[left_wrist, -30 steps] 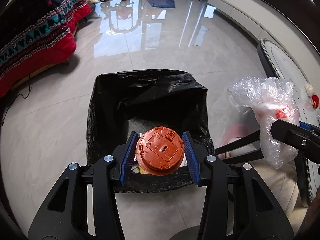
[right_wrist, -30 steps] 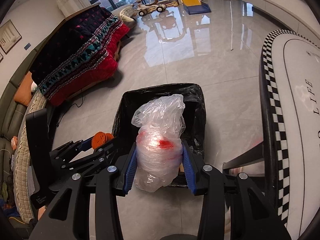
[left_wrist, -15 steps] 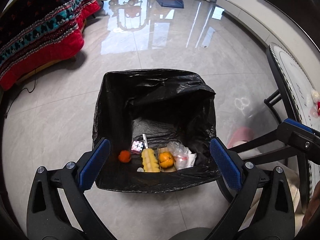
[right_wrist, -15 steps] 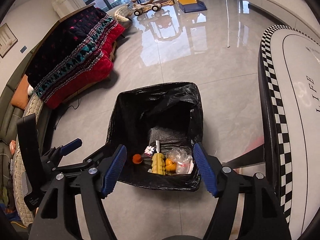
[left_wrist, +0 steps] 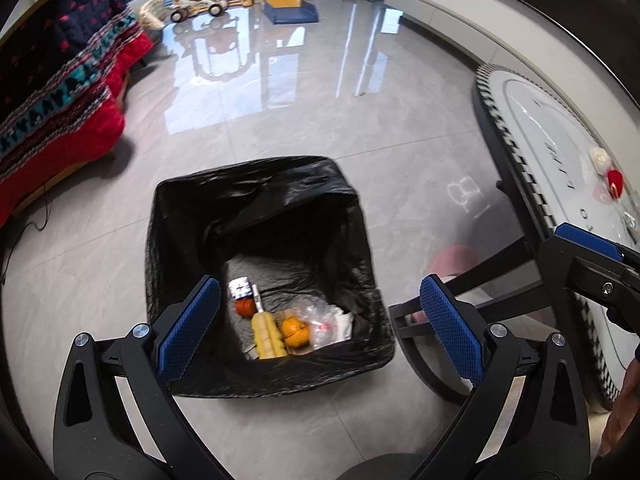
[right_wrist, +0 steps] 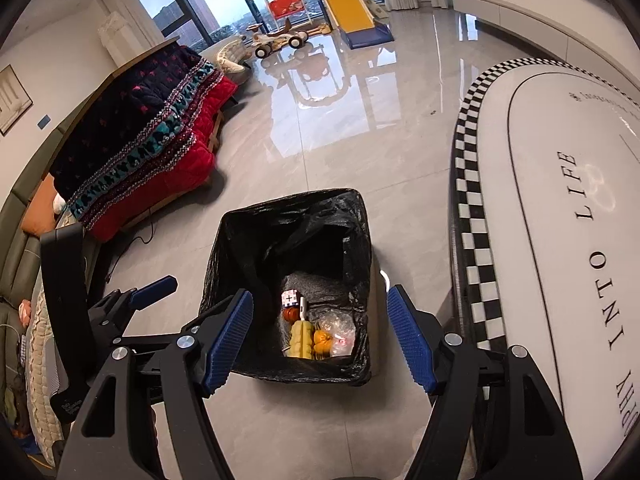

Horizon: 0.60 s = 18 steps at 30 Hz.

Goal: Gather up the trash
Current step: 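Move both tools back over the table toward the remaining trash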

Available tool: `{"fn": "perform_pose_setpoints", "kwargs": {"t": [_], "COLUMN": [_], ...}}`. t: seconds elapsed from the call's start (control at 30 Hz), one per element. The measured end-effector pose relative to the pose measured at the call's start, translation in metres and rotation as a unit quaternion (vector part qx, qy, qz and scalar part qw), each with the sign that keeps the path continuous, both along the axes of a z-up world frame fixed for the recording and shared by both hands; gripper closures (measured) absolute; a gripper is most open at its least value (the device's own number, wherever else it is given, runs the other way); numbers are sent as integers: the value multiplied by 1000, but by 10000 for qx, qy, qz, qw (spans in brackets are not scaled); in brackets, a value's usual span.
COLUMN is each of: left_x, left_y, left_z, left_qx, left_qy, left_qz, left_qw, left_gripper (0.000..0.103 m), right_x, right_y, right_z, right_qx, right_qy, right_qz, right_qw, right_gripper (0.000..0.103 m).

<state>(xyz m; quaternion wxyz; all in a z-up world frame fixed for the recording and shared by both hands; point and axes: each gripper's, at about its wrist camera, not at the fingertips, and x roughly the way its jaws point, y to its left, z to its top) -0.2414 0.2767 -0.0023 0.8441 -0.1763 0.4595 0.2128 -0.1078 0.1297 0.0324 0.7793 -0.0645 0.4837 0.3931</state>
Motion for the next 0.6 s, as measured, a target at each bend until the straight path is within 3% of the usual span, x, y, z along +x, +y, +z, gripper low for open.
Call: {"fn": "perform_pose_setpoints", "kwargs": {"t": [0.3, 0.6], "left_x": [47, 101], "left_y": [-51, -114], "left_z": [19, 34], "left_qx": [60, 132], "left_qy": [-163, -215], "left_qz": [-672, -1453], "left_qw": [9976, 9891], "left_gripper": [6, 6], "right_x": [27, 65], "right_y": [-59, -129], "right_z": [21, 33], "right_qx": [150, 171], "right_qy": [-150, -263], "right_qz": [-482, -1162], "right_qw": [9986, 9927], "right_gripper": [32, 32]}}
